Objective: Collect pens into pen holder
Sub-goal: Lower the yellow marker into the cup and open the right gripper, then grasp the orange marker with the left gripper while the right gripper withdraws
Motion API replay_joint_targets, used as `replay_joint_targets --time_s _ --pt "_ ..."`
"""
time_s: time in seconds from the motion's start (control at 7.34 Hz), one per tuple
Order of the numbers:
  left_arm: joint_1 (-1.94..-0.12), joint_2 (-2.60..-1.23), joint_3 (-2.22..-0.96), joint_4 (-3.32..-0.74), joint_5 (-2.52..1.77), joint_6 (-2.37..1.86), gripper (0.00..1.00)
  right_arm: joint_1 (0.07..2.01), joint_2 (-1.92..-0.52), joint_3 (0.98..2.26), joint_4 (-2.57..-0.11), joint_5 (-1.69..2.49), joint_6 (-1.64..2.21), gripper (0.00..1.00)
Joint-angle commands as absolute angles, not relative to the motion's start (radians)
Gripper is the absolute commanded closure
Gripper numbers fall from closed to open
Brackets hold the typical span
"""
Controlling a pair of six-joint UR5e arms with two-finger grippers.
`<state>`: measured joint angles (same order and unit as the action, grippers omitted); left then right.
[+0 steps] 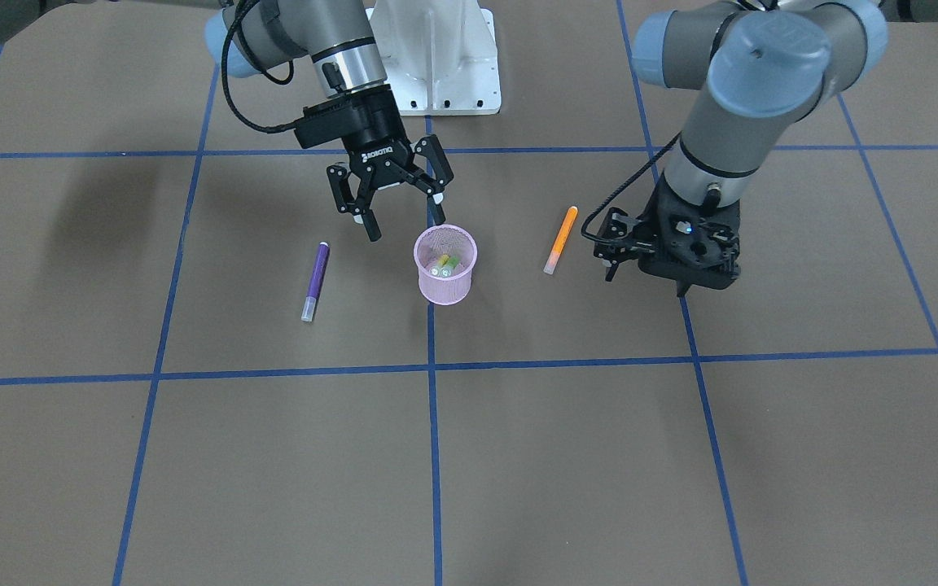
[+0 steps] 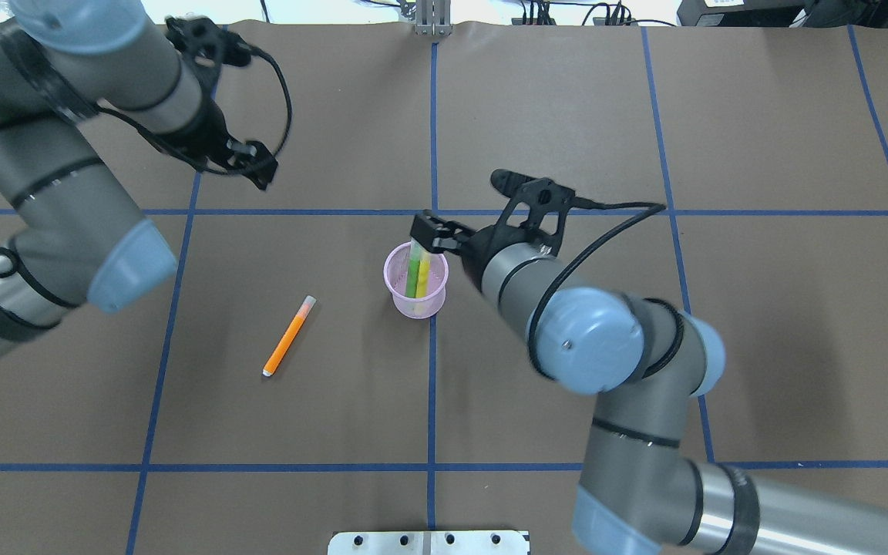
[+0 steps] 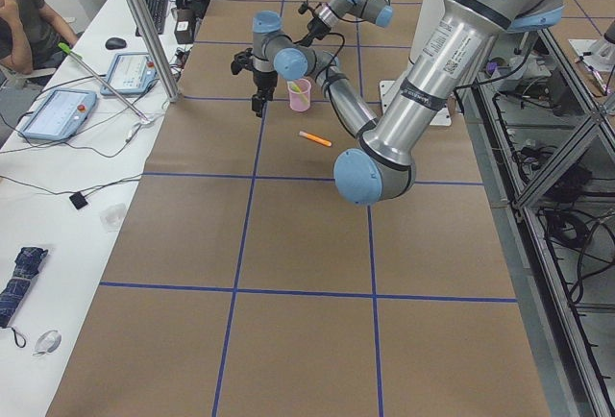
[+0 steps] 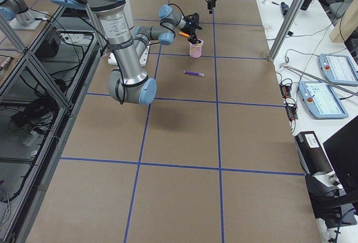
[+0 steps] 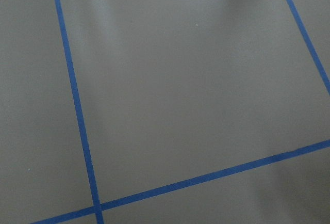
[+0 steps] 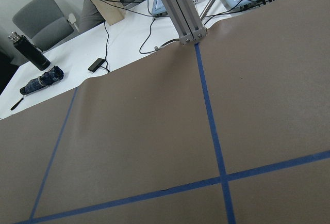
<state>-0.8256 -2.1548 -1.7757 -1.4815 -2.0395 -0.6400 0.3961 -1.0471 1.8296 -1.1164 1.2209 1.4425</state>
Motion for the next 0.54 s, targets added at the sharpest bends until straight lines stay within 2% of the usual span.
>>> replay_joint_targets --time_s 0.0,0.27,0.41 --pt "-0.744 -2.157 -1.772 -1.441 -2.028 -0.562 0.13 0.568 -1.141 1.829 -1.129 1.541 1.355 0.04" --pt "-0.701 -2.155 -1.757 -1.463 -2.028 -0.557 0.14 0.733 -1.117 1.825 -1.431 1.908 1.201 0.11" --pt "-0.687 -2.148 -1.758 -1.465 -2.025 -0.563 0.00 0.768 -1.100 1.825 -1.551 1.958 1.101 0.12"
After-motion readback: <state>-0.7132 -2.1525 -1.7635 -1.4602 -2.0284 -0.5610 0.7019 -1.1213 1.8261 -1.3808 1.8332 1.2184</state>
